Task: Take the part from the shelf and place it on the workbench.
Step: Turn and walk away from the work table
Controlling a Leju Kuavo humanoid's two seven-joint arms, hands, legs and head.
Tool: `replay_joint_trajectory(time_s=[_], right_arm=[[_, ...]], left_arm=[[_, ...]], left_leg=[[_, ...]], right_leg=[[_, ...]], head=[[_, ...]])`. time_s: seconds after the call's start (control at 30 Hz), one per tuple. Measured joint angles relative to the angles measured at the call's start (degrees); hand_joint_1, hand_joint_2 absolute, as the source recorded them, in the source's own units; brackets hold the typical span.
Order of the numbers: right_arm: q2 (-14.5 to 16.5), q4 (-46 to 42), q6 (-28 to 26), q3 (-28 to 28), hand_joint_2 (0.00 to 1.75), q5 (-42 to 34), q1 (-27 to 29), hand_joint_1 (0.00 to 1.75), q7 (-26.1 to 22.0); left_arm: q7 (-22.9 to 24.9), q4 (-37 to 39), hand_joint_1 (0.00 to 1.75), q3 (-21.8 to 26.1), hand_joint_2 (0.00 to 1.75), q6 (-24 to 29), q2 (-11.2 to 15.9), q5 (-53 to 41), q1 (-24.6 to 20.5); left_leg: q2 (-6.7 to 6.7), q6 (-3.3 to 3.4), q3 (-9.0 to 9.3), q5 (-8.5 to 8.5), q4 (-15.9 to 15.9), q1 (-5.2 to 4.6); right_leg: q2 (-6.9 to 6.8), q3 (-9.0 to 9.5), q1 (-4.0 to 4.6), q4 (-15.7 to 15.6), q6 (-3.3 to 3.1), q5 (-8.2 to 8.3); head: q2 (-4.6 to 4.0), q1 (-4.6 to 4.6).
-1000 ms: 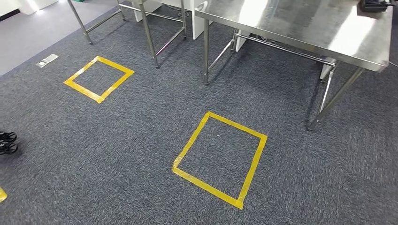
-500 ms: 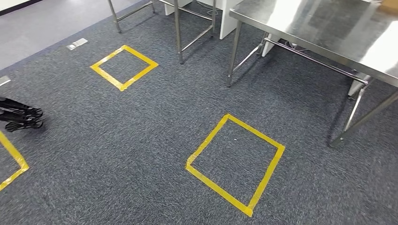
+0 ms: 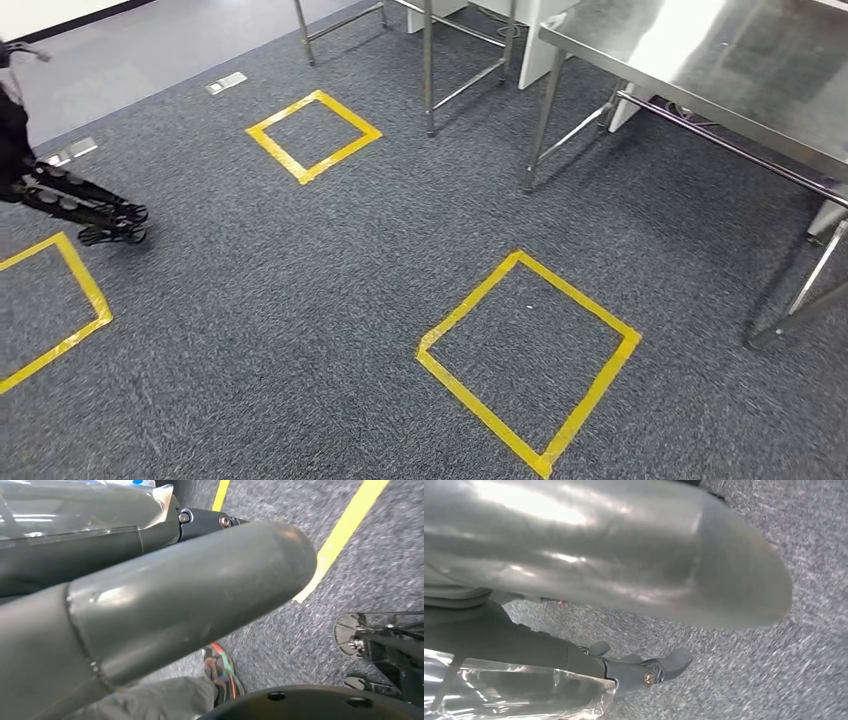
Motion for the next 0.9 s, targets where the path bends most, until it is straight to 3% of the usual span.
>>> replay_joint_trajectory(time_s=[0.1,0.17,0.23,0.3,0.37,0.43,0.47,0.5,0.57,0.6,0.67,0.73,0.8,0.87,0.9], right_arm=[[0.1,0.0,0.0,0.0,0.0,-0.01,-0.13,0.0,-0.01],[0.14,0.0,0.0,0.0,0.0,-0.02,-0.2,0.0,-0.02],[0.17,0.0,-0.02,0.01,0.0,0.01,-0.38,0.0,-0.01],[0.19,0.01,-0.11,0.02,0.0,0.18,-0.48,0.0,0.09],[0.16,0.02,-0.22,0.02,0.0,0.42,-0.39,0.0,0.43],[0.15,0.02,-0.33,0.02,0.0,0.59,-0.3,0.0,0.84],[0.11,0.02,-0.42,0.02,0.0,0.65,-0.27,0.0,0.95],[0.07,0.02,-0.52,0.02,0.0,0.69,-0.25,0.0,1.04],[-0.04,0.01,-0.66,0.04,0.0,0.82,-0.24,0.0,1.09],[-0.08,0.0,-0.67,0.06,0.0,0.97,-0.23,0.0,1.07],[-0.09,0.01,-0.6,0.27,0.0,1.33,-0.26,0.0,0.99],[-0.07,0.01,-0.39,0.63,0.0,1.66,-0.44,0.0,0.95],[-0.06,0.01,-0.09,0.88,0.0,1.91,-0.55,0.0,0.94],[-0.09,0.0,0.08,0.95,0.0,1.97,-0.47,0.0,0.96],[-0.12,0.0,0.09,0.95,0.0,1.95,-0.43,0.0,0.98]], left_arm=[[-0.01,0.0,0.0,-0.06,0.0,0.0,-0.01,-0.05,-0.14],[-0.01,0.0,0.0,-0.17,0.0,-0.01,-0.01,-0.08,-0.26],[0.08,0.0,0.0,-0.23,0.0,-0.03,0.01,-0.08,-0.22],[0.33,0.0,0.0,-0.23,0.0,-0.1,-0.03,-0.05,-0.21],[0.6,0.0,0.0,-0.23,0.0,-0.18,-0.13,-0.01,-0.33],[0.8,0.0,0.0,-0.23,0.0,-0.19,-0.23,0.02,-0.36],[0.86,0.0,0.0,-0.23,0.0,-0.19,-0.29,-0.01,-0.33],[0.9,0.0,0.0,-0.23,0.0,-0.2,-0.33,-0.03,-0.29],[0.93,0.0,0.0,-0.23,0.0,-0.2,-0.41,-0.05,-0.27],[0.95,0.0,0.0,-0.22,0.0,-0.19,-0.44,0.01,-0.3],[0.97,0.0,0.0,-0.21,0.0,-0.11,-0.48,0.31,-0.29],[0.99,0.0,0.0,-0.19,0.0,0.08,-0.47,0.6,-0.08],[1.01,0.0,0.0,-0.18,0.0,0.27,-0.49,0.68,0.06],[0.97,0.0,0.0,-0.19,0.0,0.33,-0.54,0.64,-0.09],[0.91,0.0,0.0,-0.19,0.0,0.32,-0.55,0.57,-0.15]], left_leg=[[3.22,0.62,6.66,4.09,-11.46,-0.25],[4.15,1.04,7.85,4.5,-13.75,-0.66],[2.95,1.68,7.75,5.01,-14.21,-0.75],[1.75,2.55,7.98,5.77,-15.17,-0.55],[0.5,3.07,7.9,6.23,-15.61,-0.47],[-0.99,3.15,7.63,6.37,-15.58,-0.51],[-1.8,3.12,7.6,6.42,-15.57,-0.53],[-2.55,3.06,7.63,6.46,-15.55,-0.55],[-4.06,2.85,7.73,6.55,-15.51,-0.58],[-4.77,2.62,7.69,6.5,-15.36,-0.71],[-5.91,2.02,7.41,6.43,-15.15,-0.89],[-6.59,1.31,7.07,6.37,-14.94,-0.7],[-4.6,0.74,6.07,5.02,-12.91,-0.56],[-1.57,0.29,3.01,1.32,-6.52,-0.47],[-0.88,0.07,1.08,-0.58,-2.6,-0.34]], right_leg=[[-1.5,0.53,0.43,0.05,0.34,-0.35],[-2.28,0.95,0.75,0.05,0.93,-0.46],[-2.79,1.11,0.75,-0.03,1.59,-0.49],[-0.45,0.25,0.58,2.08,1.94,-1.85],[2.64,-2.97,0.33,8.85,1.66,-5.0],[3.38,-6.71,0.3,15.92,1.63,-7.27],[3.49,-7.39,0.31,16.93,1.93,-7.1],[3.64,-7.06,0.32,15.89,2.34,-6.12],[5.31,-3.66,0.23,8.0,3.07,-2.34],[6.38,-2.16,0.2,4.15,3.04,-0.78],[7.65,-0.7,0.18,0.09,2.47,0.66],[6.65,-0.35,0.02,-0.2,1.49,0.89],[5.42,0.04,-0.19,-0.4,0.55,1.13],[3.95,0.09,0.0,-0.49,-0.2,1.08],[3.16,0.08,0.19,-0.48,-0.51,0.99]], head=[[0.0,0.06],[0.0,0.3],[0.0,0.43],[0.0,0.49],[0.0,0.58],[0.0,0.59],[0.0,0.58],[0.0,0.58],[0.0,0.63],[0.0,0.66],[0.0,0.62],[0.0,0.56],[0.0,0.36],[0.0,0.04],[0.0,-0.09]])
